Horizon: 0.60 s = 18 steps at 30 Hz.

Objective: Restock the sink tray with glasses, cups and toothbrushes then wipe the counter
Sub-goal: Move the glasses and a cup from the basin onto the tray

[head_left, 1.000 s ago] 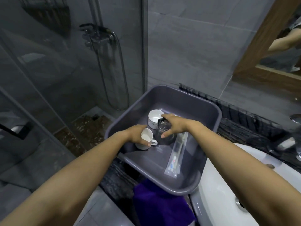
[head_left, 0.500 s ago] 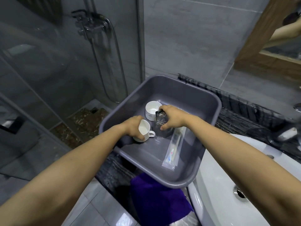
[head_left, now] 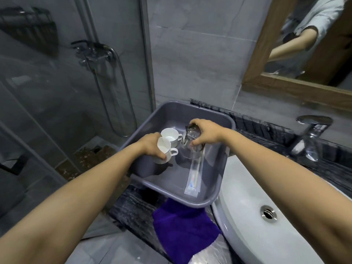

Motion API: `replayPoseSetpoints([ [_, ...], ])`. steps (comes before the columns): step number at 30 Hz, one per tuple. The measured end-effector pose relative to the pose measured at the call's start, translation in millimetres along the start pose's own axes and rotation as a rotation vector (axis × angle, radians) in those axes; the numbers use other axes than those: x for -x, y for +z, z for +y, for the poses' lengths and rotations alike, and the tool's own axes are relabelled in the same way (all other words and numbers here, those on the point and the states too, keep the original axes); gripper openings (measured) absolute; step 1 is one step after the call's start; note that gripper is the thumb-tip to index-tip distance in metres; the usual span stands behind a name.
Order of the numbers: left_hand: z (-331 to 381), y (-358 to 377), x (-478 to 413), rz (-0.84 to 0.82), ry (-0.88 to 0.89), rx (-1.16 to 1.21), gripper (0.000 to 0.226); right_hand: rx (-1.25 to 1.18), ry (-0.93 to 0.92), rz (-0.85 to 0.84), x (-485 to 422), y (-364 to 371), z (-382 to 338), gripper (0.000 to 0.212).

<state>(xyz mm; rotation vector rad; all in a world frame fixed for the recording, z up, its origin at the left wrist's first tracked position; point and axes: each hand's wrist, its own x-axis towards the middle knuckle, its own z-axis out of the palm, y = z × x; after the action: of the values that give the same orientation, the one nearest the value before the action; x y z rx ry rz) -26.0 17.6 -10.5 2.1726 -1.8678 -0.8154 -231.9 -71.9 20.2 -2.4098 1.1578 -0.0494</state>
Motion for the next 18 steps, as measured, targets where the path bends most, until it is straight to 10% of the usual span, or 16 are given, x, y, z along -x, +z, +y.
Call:
replayPoseSetpoints([
  [18,156.0,-31.5,37.6,0.010,0.371,-0.089,0.053,-0.061,0.302,0.264,189.1,-100.2,27.0,0.086],
])
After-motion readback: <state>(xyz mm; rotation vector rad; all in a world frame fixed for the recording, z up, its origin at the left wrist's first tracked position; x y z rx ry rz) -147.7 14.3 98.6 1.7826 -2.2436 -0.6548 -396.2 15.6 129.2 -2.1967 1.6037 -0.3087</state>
